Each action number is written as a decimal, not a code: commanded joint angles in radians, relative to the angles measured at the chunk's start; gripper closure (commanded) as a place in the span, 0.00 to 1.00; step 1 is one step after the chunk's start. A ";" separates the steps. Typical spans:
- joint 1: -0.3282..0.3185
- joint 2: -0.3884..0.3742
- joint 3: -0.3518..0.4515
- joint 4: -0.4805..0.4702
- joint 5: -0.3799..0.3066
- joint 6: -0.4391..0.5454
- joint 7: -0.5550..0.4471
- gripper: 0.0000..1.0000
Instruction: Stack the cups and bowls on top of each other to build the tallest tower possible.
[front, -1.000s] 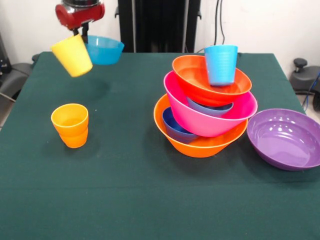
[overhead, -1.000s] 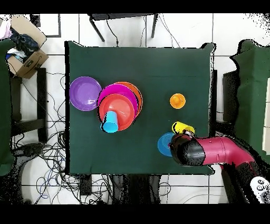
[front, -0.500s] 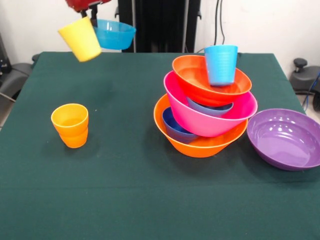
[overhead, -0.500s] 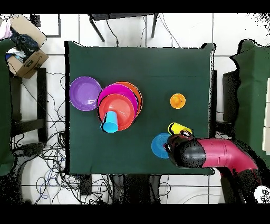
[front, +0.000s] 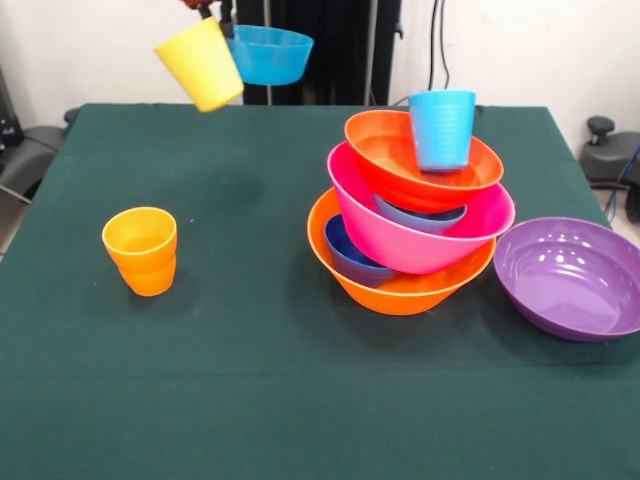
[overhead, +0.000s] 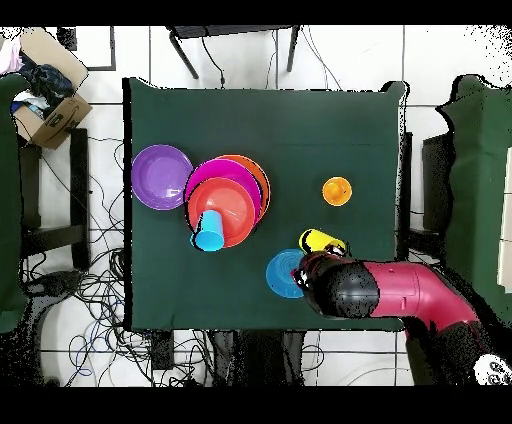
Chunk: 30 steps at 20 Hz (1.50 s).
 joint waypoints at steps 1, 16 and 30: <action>0.060 0.060 0.062 0.025 0.051 -0.005 0.072 1.00; 0.126 0.115 0.042 -0.062 0.094 -0.044 0.141 1.00; 0.192 0.067 0.030 -0.191 0.187 0.130 0.091 1.00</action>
